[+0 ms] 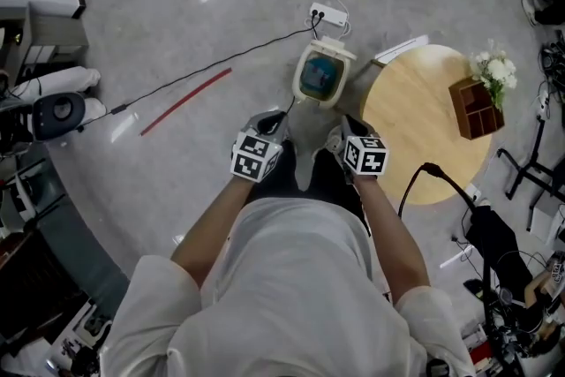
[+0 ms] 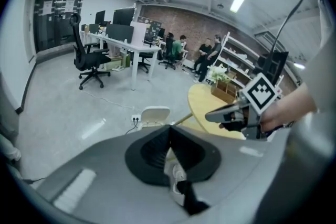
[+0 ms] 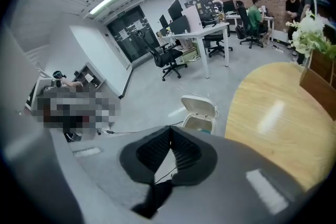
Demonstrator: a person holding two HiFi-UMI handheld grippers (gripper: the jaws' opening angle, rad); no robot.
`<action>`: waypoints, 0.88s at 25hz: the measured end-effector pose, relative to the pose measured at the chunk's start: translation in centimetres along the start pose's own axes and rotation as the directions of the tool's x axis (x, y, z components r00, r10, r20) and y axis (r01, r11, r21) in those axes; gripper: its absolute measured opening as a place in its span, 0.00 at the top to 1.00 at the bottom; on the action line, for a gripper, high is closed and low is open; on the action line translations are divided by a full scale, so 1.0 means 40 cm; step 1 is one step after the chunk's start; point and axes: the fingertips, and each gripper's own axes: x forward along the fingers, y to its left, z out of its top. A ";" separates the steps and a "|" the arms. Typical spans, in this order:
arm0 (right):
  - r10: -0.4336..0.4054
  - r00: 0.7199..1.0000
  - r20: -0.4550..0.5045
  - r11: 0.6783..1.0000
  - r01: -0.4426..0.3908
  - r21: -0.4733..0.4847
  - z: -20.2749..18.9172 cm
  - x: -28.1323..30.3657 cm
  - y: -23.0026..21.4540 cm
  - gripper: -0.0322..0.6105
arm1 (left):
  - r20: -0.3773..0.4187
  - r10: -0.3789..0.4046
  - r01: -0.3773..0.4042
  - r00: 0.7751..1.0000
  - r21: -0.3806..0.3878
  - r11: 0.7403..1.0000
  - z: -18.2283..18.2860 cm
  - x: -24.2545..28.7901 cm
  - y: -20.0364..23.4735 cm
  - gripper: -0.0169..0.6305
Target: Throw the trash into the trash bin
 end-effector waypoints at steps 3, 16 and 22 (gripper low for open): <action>0.023 0.999 0.026 1.000 -0.022 -0.007 0.014 -0.039 0.013 0.95 | 0.006 -0.014 0.014 1.000 0.021 1.000 0.014 -0.019 -0.024 0.97; 0.059 0.993 0.104 0.996 -0.051 -0.074 0.083 -0.188 0.058 0.95 | 0.044 -0.029 0.028 0.999 0.026 0.999 0.078 -0.108 -0.084 0.97; 0.069 0.987 0.145 0.992 -0.052 -0.114 0.107 -0.255 0.071 0.95 | 0.070 -0.043 0.039 0.997 0.057 0.998 0.124 -0.134 -0.116 0.97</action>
